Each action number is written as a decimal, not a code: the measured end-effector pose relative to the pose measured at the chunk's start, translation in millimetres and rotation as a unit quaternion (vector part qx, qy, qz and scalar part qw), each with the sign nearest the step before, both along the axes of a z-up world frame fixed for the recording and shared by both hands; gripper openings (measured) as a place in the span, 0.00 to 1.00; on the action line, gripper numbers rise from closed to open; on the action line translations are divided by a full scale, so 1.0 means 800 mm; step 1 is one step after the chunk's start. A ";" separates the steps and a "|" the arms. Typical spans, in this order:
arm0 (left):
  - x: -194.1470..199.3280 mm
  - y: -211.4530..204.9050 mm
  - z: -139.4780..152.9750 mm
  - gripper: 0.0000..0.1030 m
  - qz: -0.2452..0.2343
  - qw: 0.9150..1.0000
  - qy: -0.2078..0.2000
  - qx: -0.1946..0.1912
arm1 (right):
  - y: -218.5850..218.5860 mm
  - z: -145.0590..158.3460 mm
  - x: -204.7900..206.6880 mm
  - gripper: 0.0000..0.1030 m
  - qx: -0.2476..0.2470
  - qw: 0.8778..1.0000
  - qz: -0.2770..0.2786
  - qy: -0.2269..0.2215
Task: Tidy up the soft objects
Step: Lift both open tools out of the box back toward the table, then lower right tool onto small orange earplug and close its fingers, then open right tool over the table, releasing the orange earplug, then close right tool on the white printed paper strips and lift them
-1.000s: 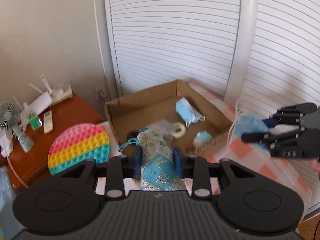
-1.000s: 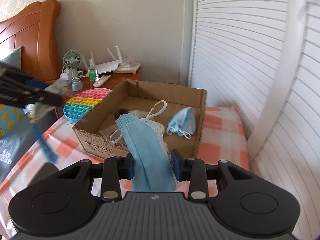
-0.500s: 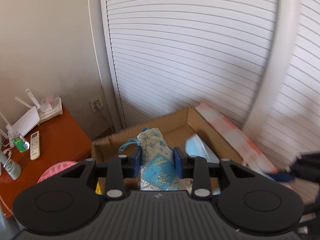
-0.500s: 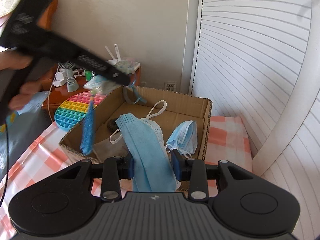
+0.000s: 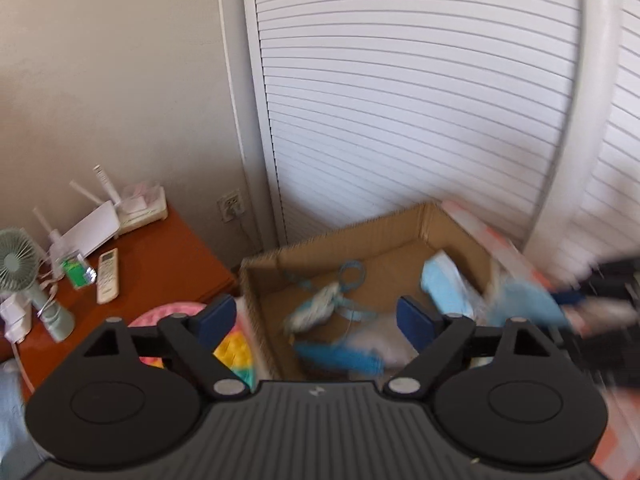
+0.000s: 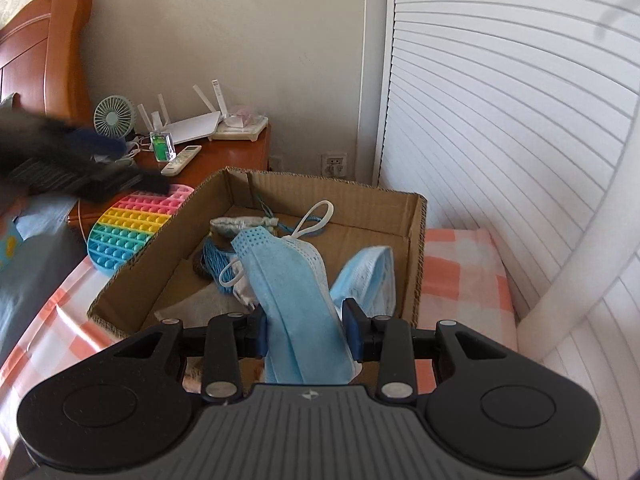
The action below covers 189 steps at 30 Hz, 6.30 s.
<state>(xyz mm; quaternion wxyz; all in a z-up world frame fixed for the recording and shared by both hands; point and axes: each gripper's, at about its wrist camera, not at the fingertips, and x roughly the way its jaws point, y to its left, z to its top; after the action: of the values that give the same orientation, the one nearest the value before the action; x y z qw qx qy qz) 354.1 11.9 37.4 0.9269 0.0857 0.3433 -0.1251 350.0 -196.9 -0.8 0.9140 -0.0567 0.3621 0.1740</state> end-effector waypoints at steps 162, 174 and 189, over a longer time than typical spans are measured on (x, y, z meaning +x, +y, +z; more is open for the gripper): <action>-0.212 -0.219 -0.170 0.81 -0.104 0.988 0.115 -0.021 | -0.114 -0.090 -0.151 0.47 0.012 0.989 0.148 0.019; -0.251 -0.217 -0.159 0.81 -0.142 0.986 0.092 0.009 | -0.101 -0.086 -0.152 0.47 0.000 0.988 0.151 0.018; -0.298 -0.182 -0.135 0.81 -0.161 0.983 0.085 0.023 | -0.042 -0.115 -0.128 0.42 -0.008 0.979 0.198 0.044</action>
<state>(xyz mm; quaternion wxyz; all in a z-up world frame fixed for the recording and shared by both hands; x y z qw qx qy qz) 115.8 -134.0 -70.8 0.8600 0.1504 0.4050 -0.2714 247.3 -230.7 -92.5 0.8442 -0.1272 0.3847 0.3509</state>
